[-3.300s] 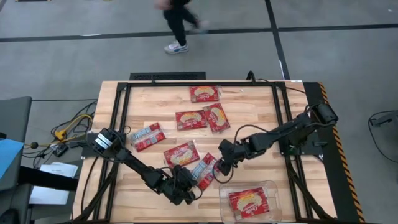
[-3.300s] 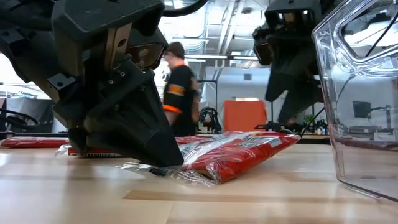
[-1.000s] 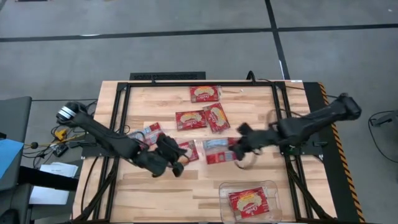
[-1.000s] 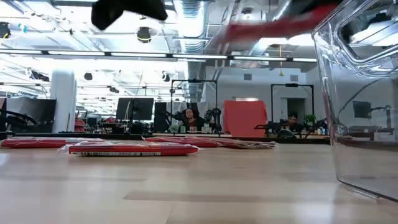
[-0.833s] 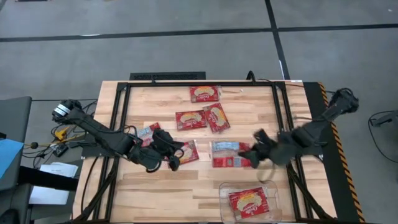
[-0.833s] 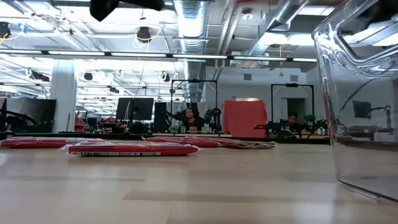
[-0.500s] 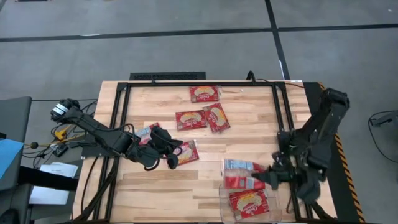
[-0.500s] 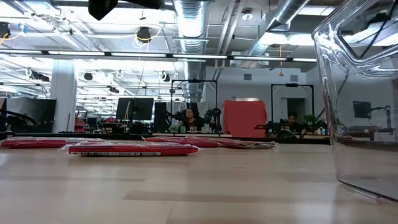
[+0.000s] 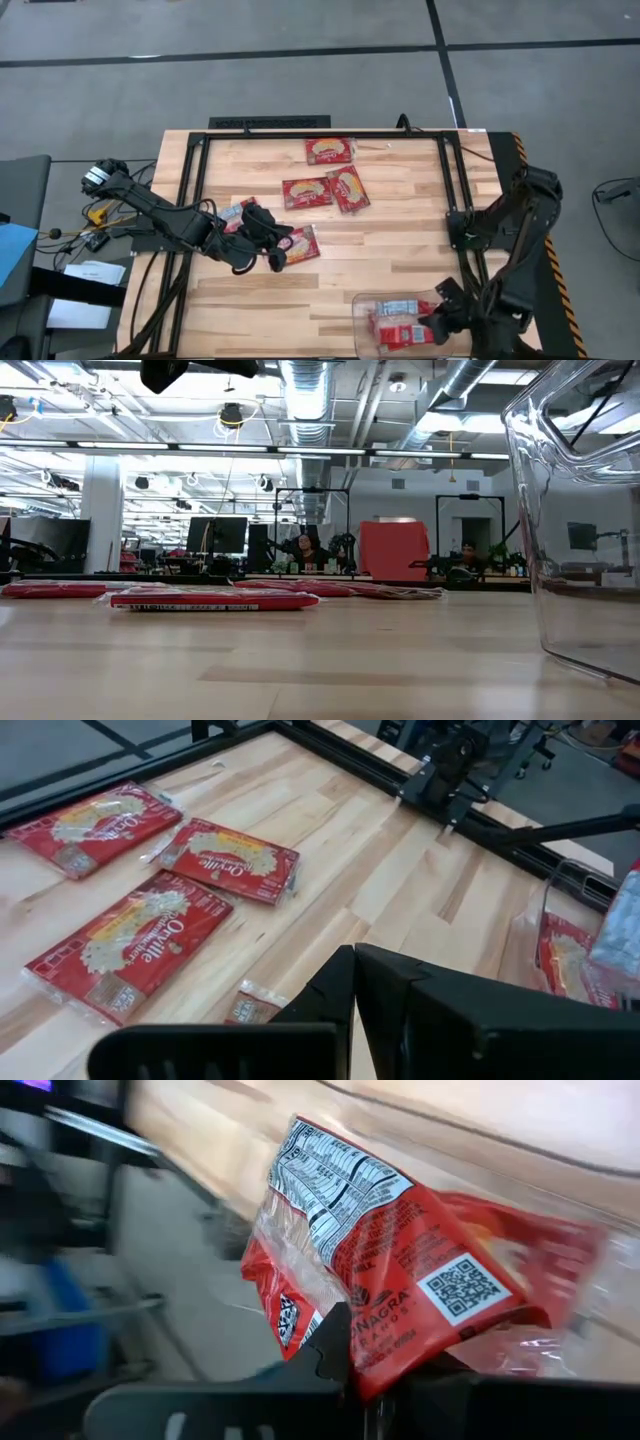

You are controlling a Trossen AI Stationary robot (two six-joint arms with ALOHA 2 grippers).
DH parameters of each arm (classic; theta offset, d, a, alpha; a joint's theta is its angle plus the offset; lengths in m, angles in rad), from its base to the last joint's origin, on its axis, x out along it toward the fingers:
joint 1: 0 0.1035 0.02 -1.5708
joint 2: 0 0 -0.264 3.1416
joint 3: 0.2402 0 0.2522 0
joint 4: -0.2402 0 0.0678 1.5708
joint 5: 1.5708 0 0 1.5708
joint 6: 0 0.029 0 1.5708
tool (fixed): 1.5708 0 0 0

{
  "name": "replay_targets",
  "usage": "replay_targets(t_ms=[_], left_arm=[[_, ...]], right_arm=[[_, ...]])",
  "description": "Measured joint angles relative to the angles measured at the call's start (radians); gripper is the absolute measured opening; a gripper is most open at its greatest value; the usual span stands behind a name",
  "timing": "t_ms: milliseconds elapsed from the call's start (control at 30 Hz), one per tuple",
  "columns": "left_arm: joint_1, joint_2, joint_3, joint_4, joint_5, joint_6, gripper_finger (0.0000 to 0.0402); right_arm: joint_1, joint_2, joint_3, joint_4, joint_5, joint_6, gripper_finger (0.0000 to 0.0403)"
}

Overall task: Sort popcorn bags into baskets
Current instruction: Put the red popcorn bag into the transparent bin

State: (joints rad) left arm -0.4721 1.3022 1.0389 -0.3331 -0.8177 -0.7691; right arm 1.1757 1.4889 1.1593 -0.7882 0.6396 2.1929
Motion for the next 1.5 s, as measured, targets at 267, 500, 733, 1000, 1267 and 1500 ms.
replay_targets(t_ms=[267, 500, 733, 1000, 1267, 1500], left_arm=[[0.0, 0.0, 0.0, 0.0, -0.001, -0.001, 0.0], [0.0, 0.0, 0.001, -0.023, -0.001, -0.002, 0.0], [0.0, 0.0, 0.001, -0.029, 0.0, -0.002, 0.0], [0.0, -0.001, 0.001, -0.065, 0.106, 0.01, 0.0], [-0.002, 0.0, 0.001, -0.291, 0.292, -0.032, 0.0], [-0.054, 0.025, -0.173, -0.212, 0.298, -0.217, 0.0]], right_arm=[[-0.056, 0.062, 0.052, -0.048, -0.123, -0.057, 0.0042], [-0.074, 0.093, 0.052, -0.011, -0.179, -0.123, 0.0064], [-0.109, 0.101, 0.052, -0.009, -0.239, -0.212, 0.0105], [-0.156, 0.078, 0.057, -0.049, -0.403, -0.333, 0.0202], [-0.213, -0.037, 0.213, -0.353, -0.378, -0.46, 0.0219], [-0.321, -0.091, 0.254, -0.486, -0.152, -0.572, 0.0197]])
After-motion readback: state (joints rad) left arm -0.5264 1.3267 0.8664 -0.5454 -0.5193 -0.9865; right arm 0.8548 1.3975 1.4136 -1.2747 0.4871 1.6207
